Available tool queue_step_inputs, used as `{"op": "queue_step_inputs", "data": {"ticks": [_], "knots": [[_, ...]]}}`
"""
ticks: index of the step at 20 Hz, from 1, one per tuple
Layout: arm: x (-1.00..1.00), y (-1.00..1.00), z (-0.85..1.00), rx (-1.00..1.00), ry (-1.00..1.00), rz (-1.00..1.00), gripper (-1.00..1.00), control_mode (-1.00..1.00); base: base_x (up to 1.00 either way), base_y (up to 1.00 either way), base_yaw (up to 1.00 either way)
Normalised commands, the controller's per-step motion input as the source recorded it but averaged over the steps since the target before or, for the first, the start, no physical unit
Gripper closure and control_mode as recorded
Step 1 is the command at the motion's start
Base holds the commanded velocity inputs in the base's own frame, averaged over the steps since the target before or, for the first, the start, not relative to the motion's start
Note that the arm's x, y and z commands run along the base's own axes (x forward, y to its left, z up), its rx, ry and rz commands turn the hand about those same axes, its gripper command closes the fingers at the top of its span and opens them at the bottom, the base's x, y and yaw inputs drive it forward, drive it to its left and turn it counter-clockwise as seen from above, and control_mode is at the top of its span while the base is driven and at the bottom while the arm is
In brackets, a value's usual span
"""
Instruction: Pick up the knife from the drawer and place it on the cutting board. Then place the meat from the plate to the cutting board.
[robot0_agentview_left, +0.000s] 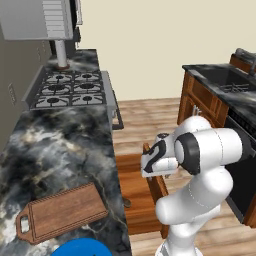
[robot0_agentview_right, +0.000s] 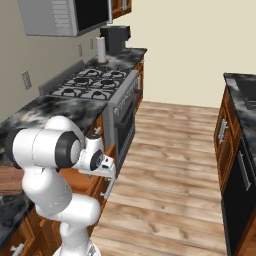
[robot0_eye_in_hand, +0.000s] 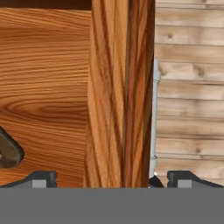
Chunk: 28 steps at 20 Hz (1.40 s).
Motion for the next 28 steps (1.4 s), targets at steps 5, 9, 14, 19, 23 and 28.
{"op": "queue_step_inputs", "data": {"ticks": [5, 9, 14, 19, 23, 28], "knots": [[0.0, -0.3, -0.05, 0.0, 0.0, 0.01, -1.0, -1.0, 0.0, 0.0, 0.0], [-0.02, -0.76, 0.0, 0.0, 0.0, 0.01, -1.0, -1.0, 0.0, 0.0, 0.0], [-0.1, -0.87, 0.0, 0.0, 0.0, 0.0, -1.0, -1.0, 0.0, 0.0, 0.0], [-0.12, -0.9, 0.0, 0.0, 0.0, 0.0, -1.0, -1.0, 0.0, 0.0, 0.0], [-0.11, -0.86, 0.0, 0.0, 0.0, 0.0, -1.0, -1.0, 0.0, 0.0, 0.0], [-0.01, -0.39, 0.26, 0.0, 0.0, -0.02, -1.0, -1.0, 0.0, 0.0, 0.0]]}}
